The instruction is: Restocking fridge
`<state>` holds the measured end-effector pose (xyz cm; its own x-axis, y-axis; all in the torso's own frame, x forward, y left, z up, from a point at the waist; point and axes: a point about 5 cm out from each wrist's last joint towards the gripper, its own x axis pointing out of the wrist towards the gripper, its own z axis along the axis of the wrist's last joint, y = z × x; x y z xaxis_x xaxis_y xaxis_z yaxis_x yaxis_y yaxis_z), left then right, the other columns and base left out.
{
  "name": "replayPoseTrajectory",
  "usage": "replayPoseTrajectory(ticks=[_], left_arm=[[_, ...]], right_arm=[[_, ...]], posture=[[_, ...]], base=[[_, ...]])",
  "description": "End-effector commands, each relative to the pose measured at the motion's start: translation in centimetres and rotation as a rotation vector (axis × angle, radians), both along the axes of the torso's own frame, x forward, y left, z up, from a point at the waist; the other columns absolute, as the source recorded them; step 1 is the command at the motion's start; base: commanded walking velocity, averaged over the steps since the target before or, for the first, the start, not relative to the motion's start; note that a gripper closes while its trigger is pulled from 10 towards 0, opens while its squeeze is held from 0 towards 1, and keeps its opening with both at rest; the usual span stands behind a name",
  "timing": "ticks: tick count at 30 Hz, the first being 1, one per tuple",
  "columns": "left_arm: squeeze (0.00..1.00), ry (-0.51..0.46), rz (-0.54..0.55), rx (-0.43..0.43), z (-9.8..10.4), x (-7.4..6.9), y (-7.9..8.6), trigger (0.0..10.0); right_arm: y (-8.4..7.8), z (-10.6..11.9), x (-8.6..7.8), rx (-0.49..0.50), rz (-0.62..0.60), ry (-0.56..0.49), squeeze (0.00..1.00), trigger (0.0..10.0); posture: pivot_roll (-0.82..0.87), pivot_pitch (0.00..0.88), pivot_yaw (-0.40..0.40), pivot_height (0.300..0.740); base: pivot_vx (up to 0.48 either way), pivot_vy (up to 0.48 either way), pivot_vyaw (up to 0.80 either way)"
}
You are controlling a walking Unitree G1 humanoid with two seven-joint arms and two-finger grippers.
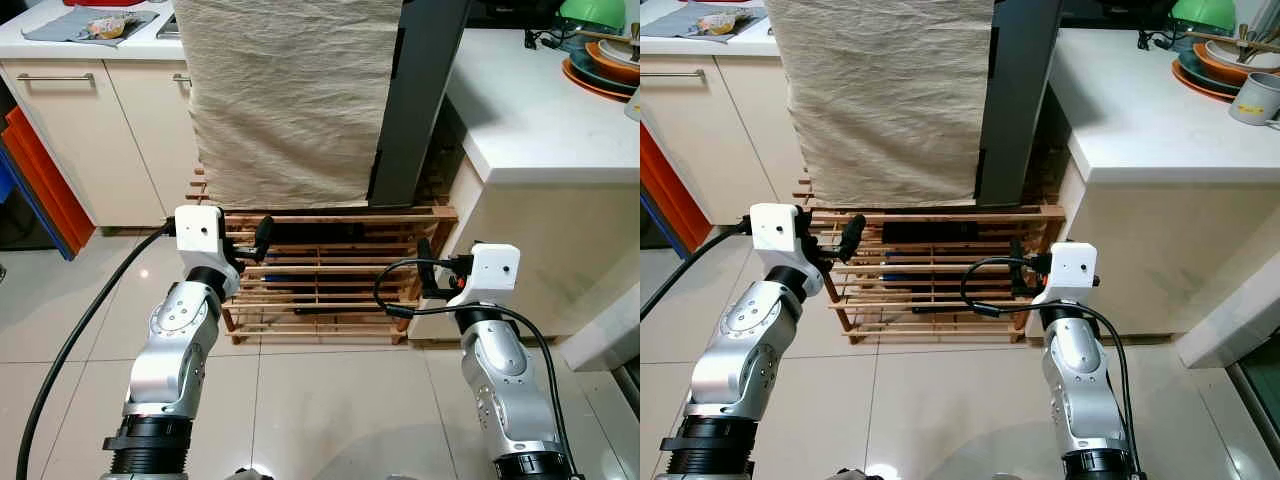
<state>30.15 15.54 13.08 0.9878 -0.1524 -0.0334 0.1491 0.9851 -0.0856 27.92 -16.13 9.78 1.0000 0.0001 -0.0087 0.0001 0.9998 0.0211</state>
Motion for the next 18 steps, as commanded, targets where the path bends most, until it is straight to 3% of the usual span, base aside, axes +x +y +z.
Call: replayPoseTrajectory(ticks=[1, 12, 13, 14, 15, 18], left_arm=[[0.0, -0.003, 0.002, 0.016, 0.1, 0.1, 0.0, 10.0], [0.0, -0.003, 0.002, 0.016, 0.1, 0.1, 0.0, 10.0], [0.0, -0.002, 0.002, 0.019, 0.0, 0.2, -0.1, 10.0], [0.0, -0.002, 0.002, 0.019, 0.0, 0.2, -0.1, 10.0], [0.0, 0.012, 0.001, 0.024, -0.3, 0.6, -0.2, 10.0], [0.0, 0.027, -0.001, 0.034, -0.7, 1.3, -0.4, 10.0]], right_arm=[[-0.2, 0.0, 0.2, -0.002, -0.01, 0.008, 0.0, 10.0], [-0.2, 0.0, 0.2, -0.002, -0.01, 0.008, 0.0, 10.0], [-0.3, -0.1, 0.2, 0.001, -0.013, 0.015, 0.0, 10.0], [-0.3, -0.1, 0.2, 0.001, -0.013, 0.015, 0.0, 10.0], [0.0, 0.0, 0.8, 0.0, -0.002, 0.011, 0.0, 10.0], [0.6, 0.1, 1.6, 0.003, 0.015, -0.003, 0.0, 10.0]], posture=[[-0.14, 0.0, 0.038, 0.74], [-0.14, 0.0, 0.038, 0.74], [0.0, 0.0, 0.0, 0.74], [0.0, 0.0, 0.0, 0.74], [-0.12, 0.0, 0.011, 0.74], [-0.12, 0.0, 0.014, 0.74]], base=[[0.0, 0.0, 0.0], [0.0, 0.0, 0.0], [0.0, 0.0, 0.0], [0.0, 0.0, 0.0], [0.0, 0.0, 0.0], [0.0, 0.379, 0.0]])
